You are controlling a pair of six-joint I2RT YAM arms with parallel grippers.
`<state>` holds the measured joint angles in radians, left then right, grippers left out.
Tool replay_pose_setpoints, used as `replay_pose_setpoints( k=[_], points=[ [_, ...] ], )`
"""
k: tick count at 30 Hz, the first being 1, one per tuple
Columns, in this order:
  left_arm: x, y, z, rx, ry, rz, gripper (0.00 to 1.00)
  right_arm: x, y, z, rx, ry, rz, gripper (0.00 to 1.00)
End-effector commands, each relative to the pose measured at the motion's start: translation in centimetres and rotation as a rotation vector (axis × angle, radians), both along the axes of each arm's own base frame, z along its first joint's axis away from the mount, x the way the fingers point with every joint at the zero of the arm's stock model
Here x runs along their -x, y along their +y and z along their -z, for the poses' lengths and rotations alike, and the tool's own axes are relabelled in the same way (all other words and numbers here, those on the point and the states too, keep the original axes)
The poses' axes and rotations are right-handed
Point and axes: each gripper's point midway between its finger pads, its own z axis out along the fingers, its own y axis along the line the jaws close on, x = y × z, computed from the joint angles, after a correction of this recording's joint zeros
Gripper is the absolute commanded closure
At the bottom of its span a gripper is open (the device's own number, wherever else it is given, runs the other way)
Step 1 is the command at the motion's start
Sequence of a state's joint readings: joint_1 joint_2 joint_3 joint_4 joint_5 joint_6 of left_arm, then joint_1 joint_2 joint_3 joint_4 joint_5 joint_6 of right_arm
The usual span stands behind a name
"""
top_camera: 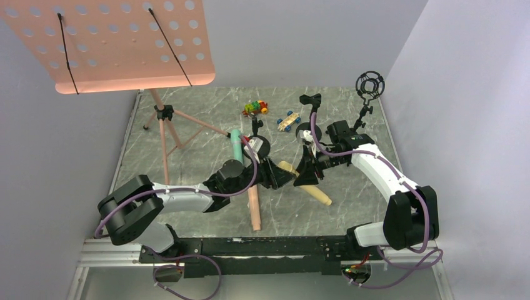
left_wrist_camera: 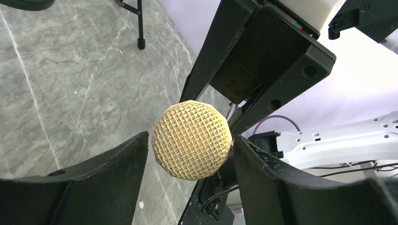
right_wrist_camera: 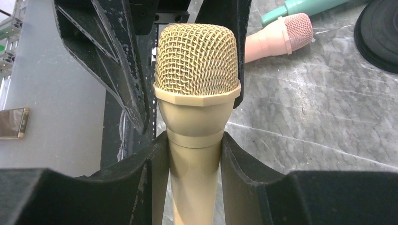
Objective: Attach the microphones to the stand
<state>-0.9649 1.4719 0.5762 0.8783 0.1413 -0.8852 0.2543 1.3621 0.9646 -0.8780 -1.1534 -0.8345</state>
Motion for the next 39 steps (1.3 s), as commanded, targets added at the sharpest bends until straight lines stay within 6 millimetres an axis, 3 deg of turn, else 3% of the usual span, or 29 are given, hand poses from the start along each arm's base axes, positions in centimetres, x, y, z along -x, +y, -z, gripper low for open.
replay_pose_setpoints(
  k=[1, 10, 21, 27, 29, 30, 31, 32, 39],
  points=[
    [-0.1, 0.3, -3.4, 0.094, -0.05, -0.006, 0.27, -0.6, 0.5, -1.5, -0.049, -0.056, -0.025, 0.75],
    [0.0, -0.4, -3.0, 0.092, -0.037, 0.02, 0.29, -0.5, 0.5, -1.5, -0.049, -0.057, -0.029, 0.75],
    [-0.4, -0.9, -2.7, 0.059, -0.043, 0.023, 0.39, -0.5, 0.5, -1.3, -0.046, -0.051, -0.032, 0.75],
    [-0.1, -1.2, -2.7, 0.064, -0.05, 0.048, 0.75, -0.6, 0.4, -1.3, -0.041, -0.046, -0.029, 0.74],
    [-0.1, -1.0, -2.7, 0.067, -0.054, 0.047, 0.82, -0.6, 0.4, -1.2, -0.037, -0.041, -0.026, 0.65],
    [0.0, -0.9, -2.7, 0.068, -0.057, 0.046, 0.85, -0.6, 0.4, -1.2, -0.036, -0.044, -0.027, 0.5],
    [0.0, -0.7, -2.7, 0.072, -0.06, 0.043, 0.87, -0.5, 0.3, -1.2, -0.036, -0.044, -0.025, 0.19],
    [-0.1, -0.5, -2.8, 0.077, -0.063, 0.04, 0.88, -0.5, 0.4, -1.2, -0.036, -0.045, -0.024, 0.03],
    [0.2, 1.3, -4.2, 0.112, -0.1, 0.012, 0.92, -0.6, 0.3, -0.6, -0.017, -0.023, -0.01, 0.0]
  ],
)
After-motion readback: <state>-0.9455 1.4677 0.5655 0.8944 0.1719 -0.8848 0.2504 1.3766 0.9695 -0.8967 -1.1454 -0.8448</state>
